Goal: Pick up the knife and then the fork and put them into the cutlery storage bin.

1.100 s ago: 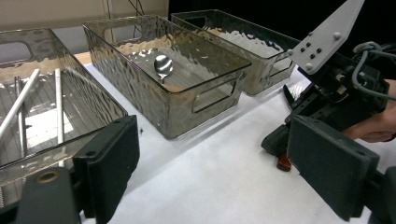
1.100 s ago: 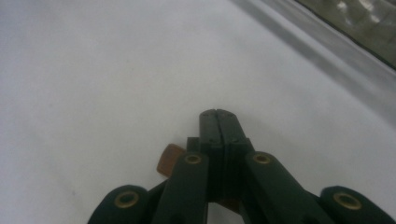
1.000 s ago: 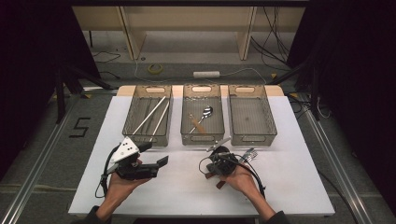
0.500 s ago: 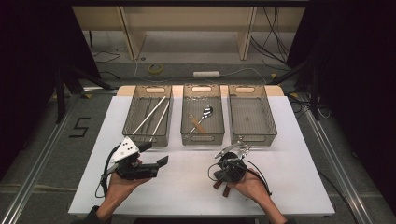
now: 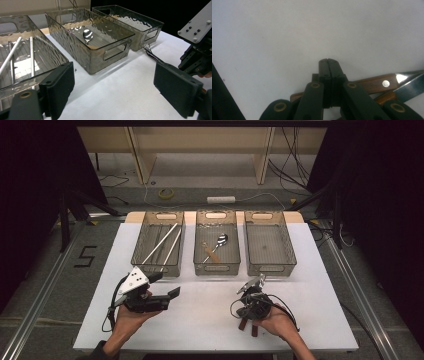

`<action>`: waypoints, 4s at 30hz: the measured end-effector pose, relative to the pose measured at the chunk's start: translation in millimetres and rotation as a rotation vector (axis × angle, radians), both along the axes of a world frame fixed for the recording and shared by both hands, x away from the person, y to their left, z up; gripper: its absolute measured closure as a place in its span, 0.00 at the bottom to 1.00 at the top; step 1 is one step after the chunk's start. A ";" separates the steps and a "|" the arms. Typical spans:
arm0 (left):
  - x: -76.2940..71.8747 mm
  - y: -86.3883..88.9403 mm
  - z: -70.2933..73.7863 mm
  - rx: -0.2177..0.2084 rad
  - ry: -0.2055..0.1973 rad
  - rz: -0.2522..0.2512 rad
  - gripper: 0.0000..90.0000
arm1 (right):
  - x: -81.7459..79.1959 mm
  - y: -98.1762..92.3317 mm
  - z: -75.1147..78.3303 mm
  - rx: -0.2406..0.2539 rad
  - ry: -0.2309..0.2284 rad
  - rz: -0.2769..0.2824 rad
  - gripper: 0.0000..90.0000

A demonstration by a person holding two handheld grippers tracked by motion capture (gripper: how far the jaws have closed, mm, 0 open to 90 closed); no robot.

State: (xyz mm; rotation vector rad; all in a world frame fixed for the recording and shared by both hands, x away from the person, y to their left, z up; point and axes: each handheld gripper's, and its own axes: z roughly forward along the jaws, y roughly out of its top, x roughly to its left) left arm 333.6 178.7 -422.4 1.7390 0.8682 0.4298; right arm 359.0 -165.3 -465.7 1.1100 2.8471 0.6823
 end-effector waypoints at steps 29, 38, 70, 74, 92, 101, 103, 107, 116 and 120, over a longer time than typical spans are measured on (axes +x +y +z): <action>-0.2 -0.8 0.4 0.003 -0.003 0.002 0.18 | -4.2 -54.8 6.9 -0.112 -0.003 -0.039 1.00; -0.1 -0.8 0.1 0.003 -0.005 0.001 0.18 | -4.7 -57.1 14.6 -0.089 -0.026 -0.029 0.99; -0.1 0.8 0.7 -0.011 -0.002 0.009 0.18 | 12.1 -99.6 26.0 -0.083 -0.022 -0.173 0.53; 0.2 1.4 0.7 -0.015 -0.003 0.011 0.18 | 13.0 -98.3 21.2 -0.094 -0.003 -0.160 0.57; 0.3 1.9 0.8 -0.018 -0.004 0.012 0.18 | 13.5 -94.9 13.0 -0.126 0.012 -0.131 0.73; 0.2 1.2 0.7 -0.018 -0.001 0.010 0.18 | 13.0 -90.1 10.4 -0.158 0.011 -0.117 0.80; 0.1 1.7 0.7 -0.015 -0.002 0.010 0.18 | 12.8 -87.9 10.0 -0.179 0.001 -0.115 0.82; 0.4 2.1 0.7 -0.015 -0.002 0.013 0.18 | 13.6 -86.5 10.0 -0.191 0.003 -0.113 0.83; 0.4 1.3 0.7 -0.016 -0.002 0.011 0.18 | 12.1 -84.5 10.6 -0.209 -0.021 -0.076 0.86; 0.3 1.6 0.7 -0.017 -0.002 0.012 0.18 | 11.2 -85.4 12.7 -0.212 -0.030 -0.065 0.86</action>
